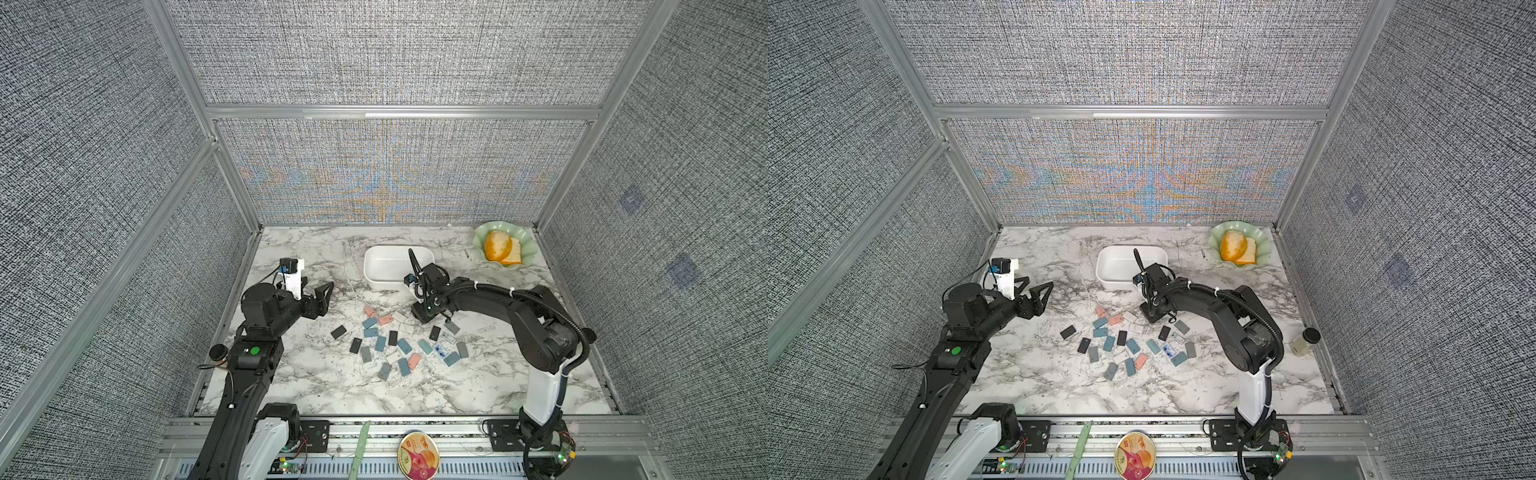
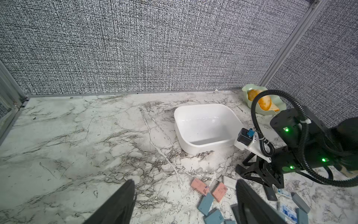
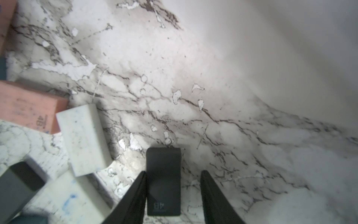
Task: Put the eraser in the storage box
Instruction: Pick up the eraser from the center of the board.
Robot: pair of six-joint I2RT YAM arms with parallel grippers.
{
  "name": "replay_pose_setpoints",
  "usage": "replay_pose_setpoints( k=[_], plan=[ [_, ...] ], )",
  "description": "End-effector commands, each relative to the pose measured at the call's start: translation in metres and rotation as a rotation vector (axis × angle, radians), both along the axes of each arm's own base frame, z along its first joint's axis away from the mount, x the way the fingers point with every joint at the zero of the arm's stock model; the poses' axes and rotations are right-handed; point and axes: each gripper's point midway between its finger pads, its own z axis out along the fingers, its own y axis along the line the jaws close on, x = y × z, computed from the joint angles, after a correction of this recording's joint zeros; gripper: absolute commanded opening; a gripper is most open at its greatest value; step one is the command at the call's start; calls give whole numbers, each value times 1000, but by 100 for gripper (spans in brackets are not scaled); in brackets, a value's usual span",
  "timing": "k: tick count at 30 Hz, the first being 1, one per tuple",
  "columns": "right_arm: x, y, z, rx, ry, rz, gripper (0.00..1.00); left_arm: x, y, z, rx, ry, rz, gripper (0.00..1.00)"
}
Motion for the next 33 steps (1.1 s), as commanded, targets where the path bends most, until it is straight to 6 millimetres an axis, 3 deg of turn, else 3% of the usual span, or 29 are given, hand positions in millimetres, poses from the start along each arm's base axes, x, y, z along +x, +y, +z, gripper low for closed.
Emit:
replay_pose_setpoints(
  k=[1,7,20,33],
  plan=[
    [-9,1,-3,10,46,2,40,1,-1,4,5,-24,-6,82],
    [-13,2,-1,15,54,-7,31,0,-1,5,4,-27,-8,82],
    [-8,1,19,12,28,-24,30,-2,-1,9,2,-42,-8,82],
    [8,7,95,31,-43,-23,30,-3,1,11,7,-50,-1,82]
  ],
)
